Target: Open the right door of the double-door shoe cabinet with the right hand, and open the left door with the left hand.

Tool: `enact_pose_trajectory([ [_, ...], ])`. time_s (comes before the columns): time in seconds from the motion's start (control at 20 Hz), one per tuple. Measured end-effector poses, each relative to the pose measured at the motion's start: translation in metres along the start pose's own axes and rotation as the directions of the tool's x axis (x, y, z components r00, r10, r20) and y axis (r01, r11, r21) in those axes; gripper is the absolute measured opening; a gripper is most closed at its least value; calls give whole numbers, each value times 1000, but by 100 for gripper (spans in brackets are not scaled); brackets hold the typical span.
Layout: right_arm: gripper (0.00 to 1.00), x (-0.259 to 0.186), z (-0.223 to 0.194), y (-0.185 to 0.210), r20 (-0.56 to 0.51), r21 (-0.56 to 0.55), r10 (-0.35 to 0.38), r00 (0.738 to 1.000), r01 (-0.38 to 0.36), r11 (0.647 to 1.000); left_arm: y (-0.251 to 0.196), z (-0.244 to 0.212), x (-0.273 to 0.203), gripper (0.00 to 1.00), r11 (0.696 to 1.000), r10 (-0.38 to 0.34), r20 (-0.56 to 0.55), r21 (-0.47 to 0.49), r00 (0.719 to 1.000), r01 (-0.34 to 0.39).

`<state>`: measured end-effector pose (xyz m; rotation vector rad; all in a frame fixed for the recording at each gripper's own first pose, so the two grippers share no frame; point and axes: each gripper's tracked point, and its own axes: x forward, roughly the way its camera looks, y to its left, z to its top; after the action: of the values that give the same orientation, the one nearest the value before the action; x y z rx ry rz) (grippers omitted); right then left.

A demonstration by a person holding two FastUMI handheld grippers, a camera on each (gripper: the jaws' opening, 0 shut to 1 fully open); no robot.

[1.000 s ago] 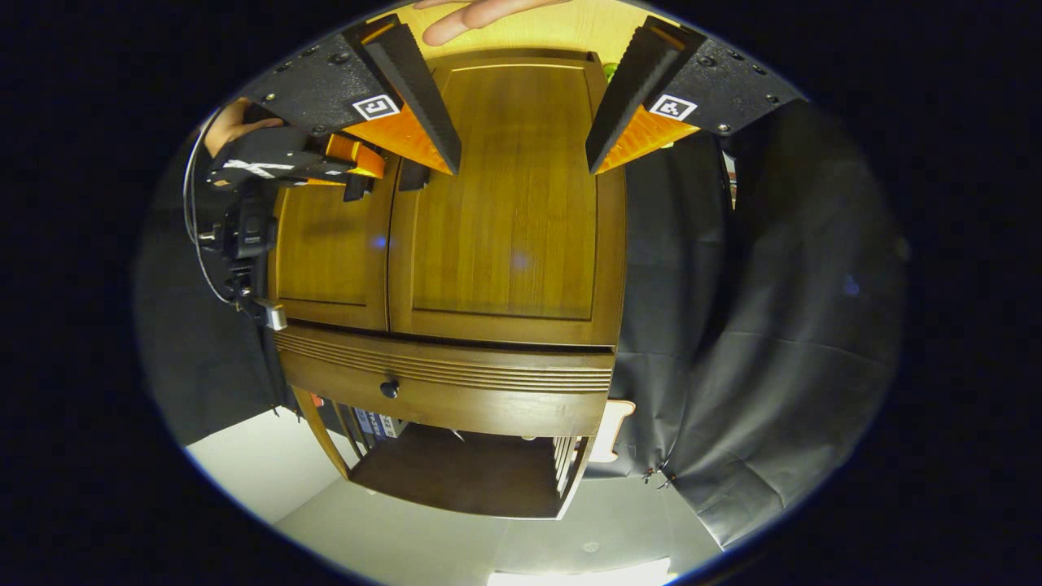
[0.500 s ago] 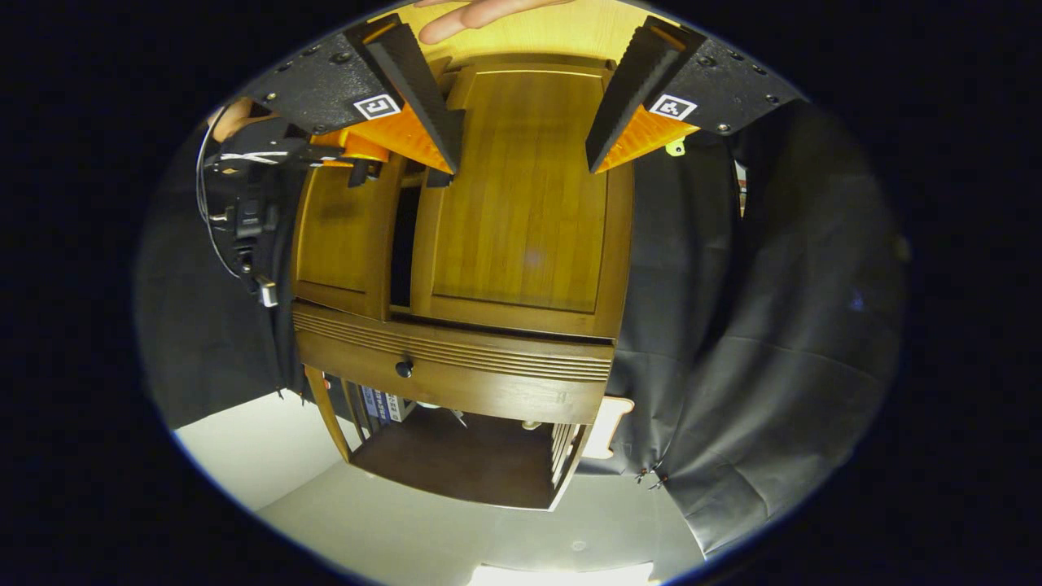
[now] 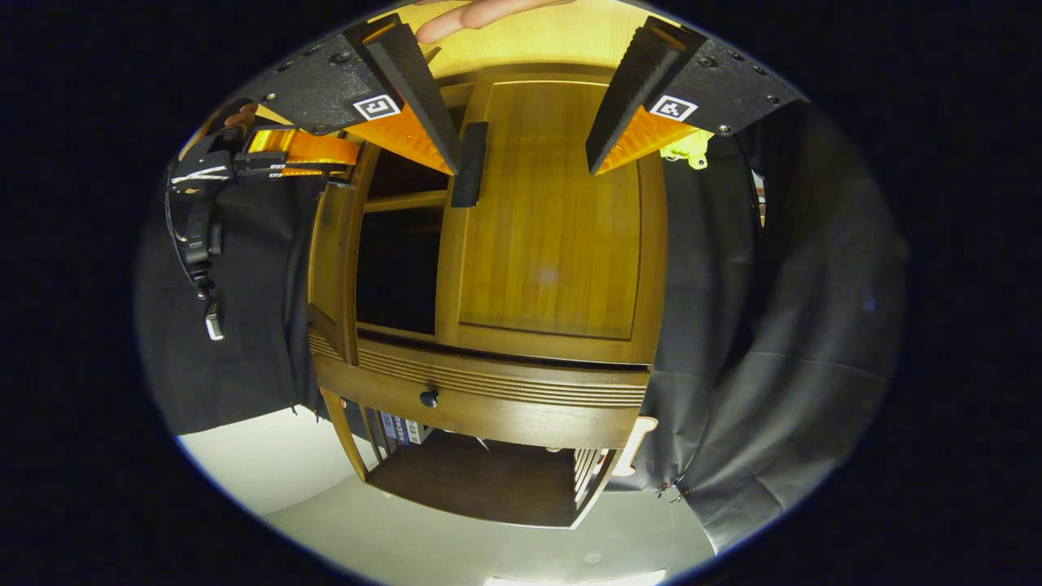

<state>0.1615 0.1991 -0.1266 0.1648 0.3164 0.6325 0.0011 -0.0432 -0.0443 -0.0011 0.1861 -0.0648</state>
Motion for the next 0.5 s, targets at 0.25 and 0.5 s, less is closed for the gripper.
enact_pose_trajectory([
  [0.25, 20, -2, -2, -2, -1, 0, -7, 1000, 7, 1000, -11, -10, 8, 95, 1000, -6, -30, 25, 1000, 7],
  [0.5, 20, -6, 4, -4, 17, 8, -37, 999, 37, 999, -21, -19, 13, 92, 999, -18, -58, 46, 998, 20],
])
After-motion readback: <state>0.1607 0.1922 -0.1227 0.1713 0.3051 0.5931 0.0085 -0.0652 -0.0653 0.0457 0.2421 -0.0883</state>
